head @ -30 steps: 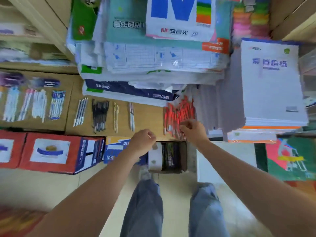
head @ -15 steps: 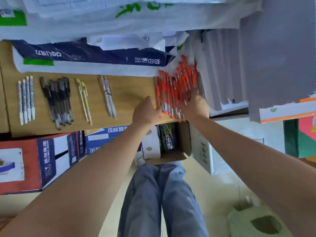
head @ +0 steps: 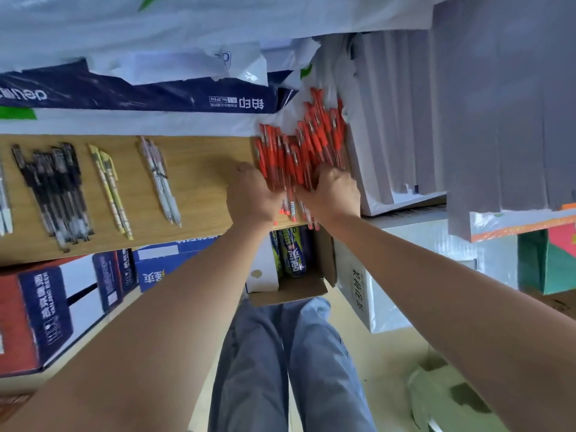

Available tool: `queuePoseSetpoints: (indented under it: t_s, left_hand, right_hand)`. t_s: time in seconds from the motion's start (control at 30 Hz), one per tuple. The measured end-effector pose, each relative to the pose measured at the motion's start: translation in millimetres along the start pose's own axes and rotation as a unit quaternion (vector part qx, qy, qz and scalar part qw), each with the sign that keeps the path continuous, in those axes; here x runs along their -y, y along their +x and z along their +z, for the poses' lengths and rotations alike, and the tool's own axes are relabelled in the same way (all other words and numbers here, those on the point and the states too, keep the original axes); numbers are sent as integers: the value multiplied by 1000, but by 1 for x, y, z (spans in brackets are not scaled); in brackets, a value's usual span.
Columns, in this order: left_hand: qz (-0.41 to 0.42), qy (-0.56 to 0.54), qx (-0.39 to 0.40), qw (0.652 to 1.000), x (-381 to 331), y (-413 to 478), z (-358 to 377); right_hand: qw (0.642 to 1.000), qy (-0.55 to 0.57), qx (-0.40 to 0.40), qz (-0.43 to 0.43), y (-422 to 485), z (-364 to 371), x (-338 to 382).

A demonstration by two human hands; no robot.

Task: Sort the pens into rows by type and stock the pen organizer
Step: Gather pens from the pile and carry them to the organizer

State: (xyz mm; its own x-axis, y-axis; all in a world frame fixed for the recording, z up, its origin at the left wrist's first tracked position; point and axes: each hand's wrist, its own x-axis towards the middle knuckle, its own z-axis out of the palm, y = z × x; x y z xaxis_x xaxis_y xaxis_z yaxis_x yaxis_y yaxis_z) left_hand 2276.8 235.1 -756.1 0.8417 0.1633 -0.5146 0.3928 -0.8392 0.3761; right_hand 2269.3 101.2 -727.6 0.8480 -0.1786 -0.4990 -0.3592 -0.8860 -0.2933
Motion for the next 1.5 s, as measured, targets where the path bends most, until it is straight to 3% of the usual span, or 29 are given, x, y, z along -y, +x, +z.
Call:
queuePoseSetpoints:
  t_s: [0.23, 0.53, 0.67, 0.8, 0.97, 1.3, 1.5]
  left_hand:
    - [-46, 0, -19, 999, -6, -6, -1]
    - [-16, 66, -14, 998, -3, -4, -9]
    - [10, 92, -1, 996, -2, -4, -11]
    - [3, 22, 12, 1000, 2, -3, -18]
    - [-9, -233, 115, 966, 13, -10, -36]
    - [108, -269, 88, 953, -40, -68, -136]
    - [175, -274, 99, 941, -99, -105, -196]
  right_hand:
    - [1000, 20, 10, -2, 0, -1, 3]
    - [988, 131, 74, -41, 6, -4, -8]
    - [981, 171, 92, -17, 5, -6, -10]
    - [965, 236, 113, 15, 2, -10, -5]
    - [944, 302, 128, 21, -11, -25, 7]
    - [911, 402, 92, 7, -74, -122, 46]
    - [878, 477, 16, -26, -112, -196, 53]
